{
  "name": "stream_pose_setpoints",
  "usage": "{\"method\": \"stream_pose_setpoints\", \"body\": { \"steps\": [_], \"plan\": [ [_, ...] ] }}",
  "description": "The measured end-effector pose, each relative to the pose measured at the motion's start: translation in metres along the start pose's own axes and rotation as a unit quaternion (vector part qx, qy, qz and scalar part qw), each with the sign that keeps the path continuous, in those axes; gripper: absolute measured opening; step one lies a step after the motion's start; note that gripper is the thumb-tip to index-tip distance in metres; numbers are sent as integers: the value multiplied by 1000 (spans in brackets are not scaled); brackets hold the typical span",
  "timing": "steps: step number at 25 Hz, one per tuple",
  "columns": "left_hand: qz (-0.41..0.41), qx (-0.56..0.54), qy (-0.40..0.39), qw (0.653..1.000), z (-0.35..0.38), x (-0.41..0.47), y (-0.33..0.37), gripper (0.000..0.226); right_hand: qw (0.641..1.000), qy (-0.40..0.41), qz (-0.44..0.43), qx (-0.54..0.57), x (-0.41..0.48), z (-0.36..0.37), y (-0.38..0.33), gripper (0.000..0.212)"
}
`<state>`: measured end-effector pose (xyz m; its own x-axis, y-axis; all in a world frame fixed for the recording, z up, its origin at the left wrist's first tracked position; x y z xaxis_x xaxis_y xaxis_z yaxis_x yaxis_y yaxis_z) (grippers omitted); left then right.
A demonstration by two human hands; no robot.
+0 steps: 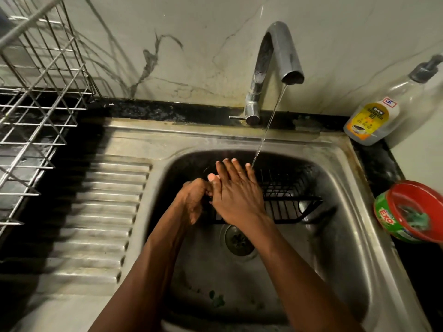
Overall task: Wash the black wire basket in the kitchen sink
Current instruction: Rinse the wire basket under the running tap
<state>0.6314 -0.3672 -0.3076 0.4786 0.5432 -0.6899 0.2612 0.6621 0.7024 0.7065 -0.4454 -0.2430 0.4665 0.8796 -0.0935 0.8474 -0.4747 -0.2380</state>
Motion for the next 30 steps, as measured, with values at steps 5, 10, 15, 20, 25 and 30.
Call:
{"method": "stream_pose_setpoints", "body": {
  "steps": [5, 10, 15, 20, 25, 30],
  "plan": [
    [32, -34, -2, 999, -5, -7, 8, 8, 996, -6, -23, -81, -13, -16, 66, 68],
    [42, -15, 2, 999, 3, -3, 1, 24, 990, -28, 107, -84, -21, -20, 87, 91],
    [26, -15, -16, 999, 5, -2, 0, 18, 999, 8, 34, -18, -12, -8, 27, 67],
    [13, -30, -25, 999, 6, -1, -4, 14, 995, -20, -72, -64, -13, -9, 31, 64],
    [36, -22, -29, 999, 5, 1, -4, 17, 994, -16, 68, -86, -29, -30, 110, 83],
    [-6, -7, -46, 999, 5, 8, -10, 33, 997, -19, -69, -41, -14, -1, 5, 70]
  ]
}}
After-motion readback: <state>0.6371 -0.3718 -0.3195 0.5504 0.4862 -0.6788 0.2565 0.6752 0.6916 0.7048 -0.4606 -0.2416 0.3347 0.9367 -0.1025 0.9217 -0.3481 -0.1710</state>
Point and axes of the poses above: each hand's wrist, its own x-axis towards the middle knuckle, its own z-axis out of the palm, y = z × x, the point moved 6 cm from there along x, towards the middle knuckle, and after that the axes turned 2 degrees about -z, right-handed, at the moved point
